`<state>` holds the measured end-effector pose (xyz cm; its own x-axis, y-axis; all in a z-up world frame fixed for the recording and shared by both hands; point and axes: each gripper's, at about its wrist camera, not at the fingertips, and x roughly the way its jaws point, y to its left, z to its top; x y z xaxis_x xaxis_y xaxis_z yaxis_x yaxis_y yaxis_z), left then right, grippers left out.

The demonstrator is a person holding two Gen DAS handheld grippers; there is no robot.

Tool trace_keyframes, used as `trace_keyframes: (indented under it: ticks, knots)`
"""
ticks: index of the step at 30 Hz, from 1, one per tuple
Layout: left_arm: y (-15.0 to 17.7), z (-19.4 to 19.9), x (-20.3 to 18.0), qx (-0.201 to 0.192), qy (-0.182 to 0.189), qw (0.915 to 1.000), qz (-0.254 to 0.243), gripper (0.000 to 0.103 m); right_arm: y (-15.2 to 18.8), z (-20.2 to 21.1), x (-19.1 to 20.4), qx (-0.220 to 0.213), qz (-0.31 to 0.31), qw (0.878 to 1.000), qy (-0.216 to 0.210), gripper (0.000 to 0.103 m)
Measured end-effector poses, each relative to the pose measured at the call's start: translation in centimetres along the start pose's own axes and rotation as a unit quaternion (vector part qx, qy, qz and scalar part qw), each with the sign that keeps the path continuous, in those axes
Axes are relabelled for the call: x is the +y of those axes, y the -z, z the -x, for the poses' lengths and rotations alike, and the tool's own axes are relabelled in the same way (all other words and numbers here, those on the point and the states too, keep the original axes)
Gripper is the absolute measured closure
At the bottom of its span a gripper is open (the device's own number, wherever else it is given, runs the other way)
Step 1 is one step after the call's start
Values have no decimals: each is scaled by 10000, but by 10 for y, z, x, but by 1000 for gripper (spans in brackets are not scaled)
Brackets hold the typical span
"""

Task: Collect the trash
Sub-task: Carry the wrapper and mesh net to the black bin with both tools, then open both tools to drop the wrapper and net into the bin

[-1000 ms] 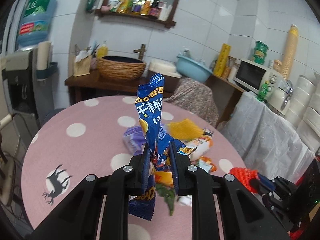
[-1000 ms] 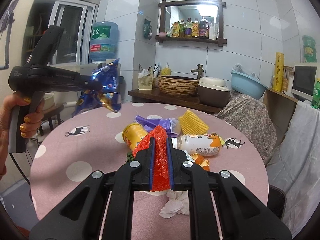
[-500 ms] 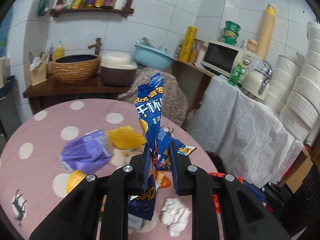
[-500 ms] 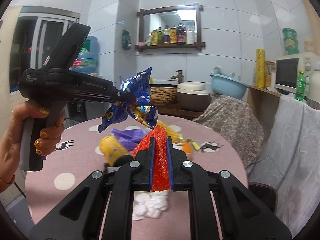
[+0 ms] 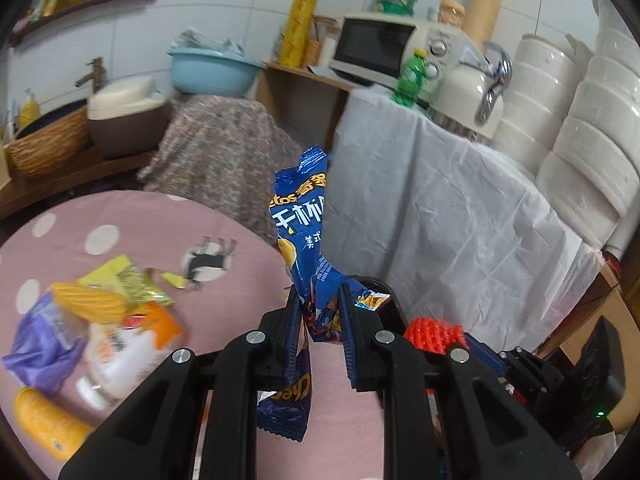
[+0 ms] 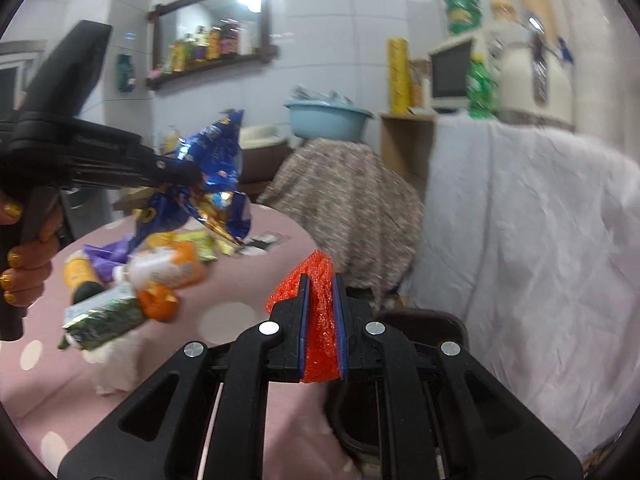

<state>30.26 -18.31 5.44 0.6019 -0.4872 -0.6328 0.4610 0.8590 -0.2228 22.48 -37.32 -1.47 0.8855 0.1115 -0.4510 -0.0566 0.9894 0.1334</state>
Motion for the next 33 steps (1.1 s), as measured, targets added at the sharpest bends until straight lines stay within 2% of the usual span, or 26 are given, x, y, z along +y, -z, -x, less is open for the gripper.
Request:
trace_keyframes:
  ticks: [5,12,18,22,26,27,29,31,33]
  knots:
    - [2,-65,-40,520,131,9985,-143,84,31,-28,-46,423,-481,9972,374,91]
    - [13,-145,-76,1183,56,9927,-242,84,72,-56,-76,839,-859,9908,626,91]
    - [22,-193,-93,1597,9,9867,-288,84,100,-70,-88,1045,-1043,9863,731,91]
    - [27,-212,-100,1713,-23,9848,-277,83,110,-75,-95,1099,-1106,9850,739,91]
    - [30,-222,-105,1693,-25,9849,-351,56,115,-79,-100,1135,-1113,9840,804,90]
    - [31,-224,-107,1697,-39,9848,-371,52,116,-79,-101,1137,-1137,9834,842,87]
    - [31,-225,-109,1675,-24,9850,-402,43,117,-81,-108,1084,-1195,9831,867,71]
    - [31,-224,-112,1629,2,9856,-455,40,118,-76,-109,968,-1213,9831,970,41]
    - [30,-221,-114,1545,-37,9866,-524,37,118,-71,-108,890,-1213,9838,979,37]
